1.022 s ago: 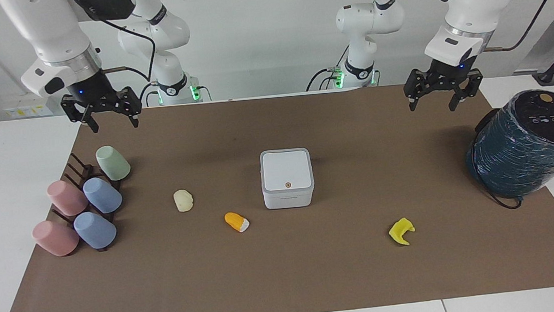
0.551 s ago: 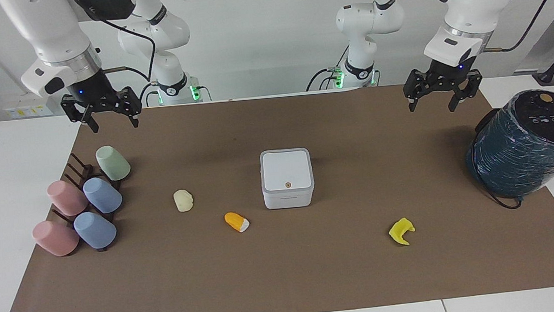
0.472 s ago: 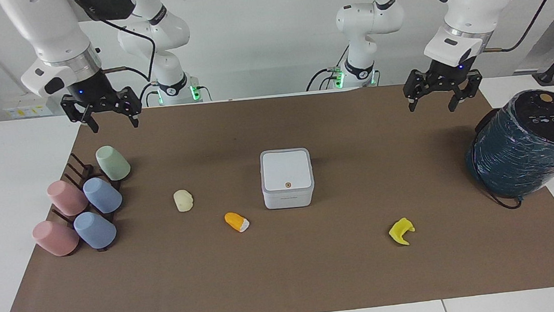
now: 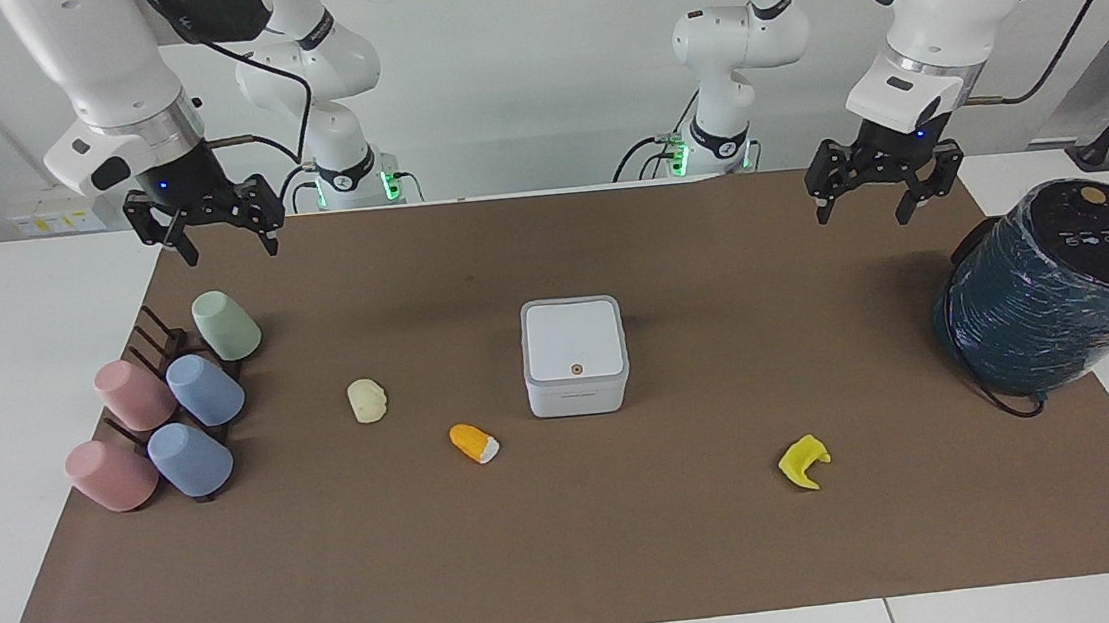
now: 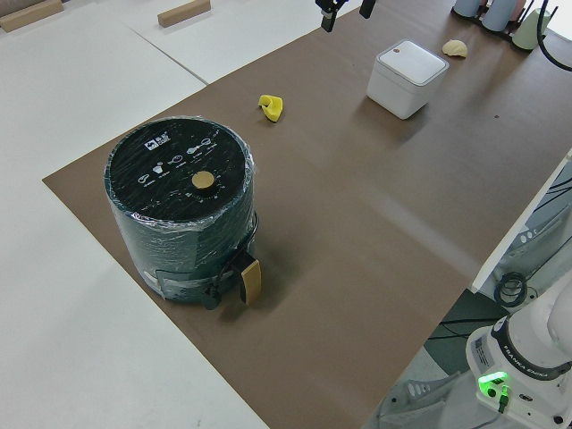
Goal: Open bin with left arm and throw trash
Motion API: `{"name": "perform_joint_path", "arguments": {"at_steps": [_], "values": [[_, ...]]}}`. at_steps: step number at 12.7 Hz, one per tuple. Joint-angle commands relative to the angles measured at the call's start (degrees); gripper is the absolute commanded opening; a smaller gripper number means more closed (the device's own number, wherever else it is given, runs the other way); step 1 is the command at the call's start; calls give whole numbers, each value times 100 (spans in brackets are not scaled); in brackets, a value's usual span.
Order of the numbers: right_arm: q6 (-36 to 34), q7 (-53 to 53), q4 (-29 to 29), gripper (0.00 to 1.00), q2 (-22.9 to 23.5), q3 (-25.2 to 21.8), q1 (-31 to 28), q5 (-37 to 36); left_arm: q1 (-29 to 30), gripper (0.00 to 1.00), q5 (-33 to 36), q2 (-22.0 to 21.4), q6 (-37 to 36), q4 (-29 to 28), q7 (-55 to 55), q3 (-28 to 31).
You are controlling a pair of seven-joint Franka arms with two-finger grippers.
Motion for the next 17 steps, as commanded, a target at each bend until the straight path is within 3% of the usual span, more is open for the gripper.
{"name": "perform_joint_path", "arguments": {"at_steps": [1,4,5,6,8,10,14,17], "values": [[94,-137,-149,100,-101,12,-61,57,-129,100,20,-208,199,-305,-136,46],[94,-146,-158,100,-101,12,-61,57,-471,100,20,-103,305,-332,-293,46],[94,-146,-166,100,-101,12,-61,57,-577,93,20,-33,314,-332,-521,46],[94,-146,-166,100,-109,12,-53,57,-700,69,20,11,366,-349,-732,46],[94,-146,-166,100,-109,12,-53,57,-885,32,-67,117,471,-350,-1023,46],[94,-146,-166,100,-109,12,-52,57,-1069,2,-252,257,664,-350,-1505,46],[112,-155,-333,100,-206,12,-53,66,-1570,0,-323,609,1174,-350,-2340,46],[864,-163,-727,100,-232,20,-18,145,-1817,0,-586,864,1788,-446,-2807,46]]}}
